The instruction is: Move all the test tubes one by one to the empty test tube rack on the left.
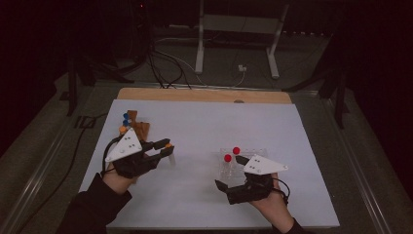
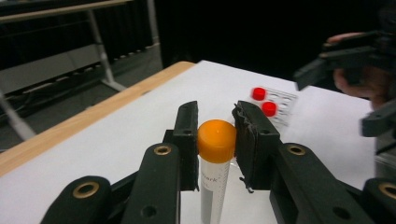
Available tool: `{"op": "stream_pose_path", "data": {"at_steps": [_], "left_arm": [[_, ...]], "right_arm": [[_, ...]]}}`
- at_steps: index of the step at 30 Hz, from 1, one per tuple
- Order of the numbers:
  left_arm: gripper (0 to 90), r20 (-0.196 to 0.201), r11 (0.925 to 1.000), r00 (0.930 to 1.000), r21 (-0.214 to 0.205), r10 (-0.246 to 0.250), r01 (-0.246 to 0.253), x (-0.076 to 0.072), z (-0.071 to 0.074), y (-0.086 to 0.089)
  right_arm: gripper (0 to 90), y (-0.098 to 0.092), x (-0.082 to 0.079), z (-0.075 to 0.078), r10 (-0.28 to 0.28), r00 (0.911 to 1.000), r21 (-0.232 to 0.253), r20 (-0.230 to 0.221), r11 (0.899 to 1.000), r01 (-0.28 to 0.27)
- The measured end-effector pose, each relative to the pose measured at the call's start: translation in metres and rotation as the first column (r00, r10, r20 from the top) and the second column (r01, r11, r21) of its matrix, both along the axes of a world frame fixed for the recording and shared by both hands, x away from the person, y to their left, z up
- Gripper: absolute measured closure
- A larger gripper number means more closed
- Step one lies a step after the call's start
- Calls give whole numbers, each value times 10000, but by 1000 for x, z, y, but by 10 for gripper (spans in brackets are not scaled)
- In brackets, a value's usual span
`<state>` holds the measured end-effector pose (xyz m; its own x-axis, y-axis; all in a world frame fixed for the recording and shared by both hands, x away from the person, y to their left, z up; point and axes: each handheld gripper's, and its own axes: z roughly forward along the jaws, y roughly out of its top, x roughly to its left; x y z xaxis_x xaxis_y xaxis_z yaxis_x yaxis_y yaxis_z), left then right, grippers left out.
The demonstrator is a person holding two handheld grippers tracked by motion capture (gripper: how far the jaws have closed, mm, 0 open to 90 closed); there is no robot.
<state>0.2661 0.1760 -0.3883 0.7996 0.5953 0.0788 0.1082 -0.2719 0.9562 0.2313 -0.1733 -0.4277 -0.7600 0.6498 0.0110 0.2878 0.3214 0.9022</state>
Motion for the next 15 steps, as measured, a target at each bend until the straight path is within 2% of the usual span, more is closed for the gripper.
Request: {"op": "stream_pose_path", "data": {"at_steps": [4, 7, 11, 15], "left_arm": [[723, 131, 9985, 9984, 69, 542, -543, 3, 4, 15], [724, 222, 9950, 9949, 121, 989, -992, 6, 6, 26], [724, 273, 9889, 9886, 60, 1481, -1483, 8, 8, 41], [724, 379, 9795, 9789, 45, 2010, -2013, 8, 10, 56]], "right_arm": [[0, -2, 0, 1, 120, 9998, 287, -129, 9995, -117], [0, -3, -1, 2, 145, 9999, 342, -50, 9993, -143], [0, -4, 0, 2, 107, 9999, 371, -15, 9993, -107], [0, -6, 0, 3, 52, 10000, 412, 12, 9991, -52]]}}
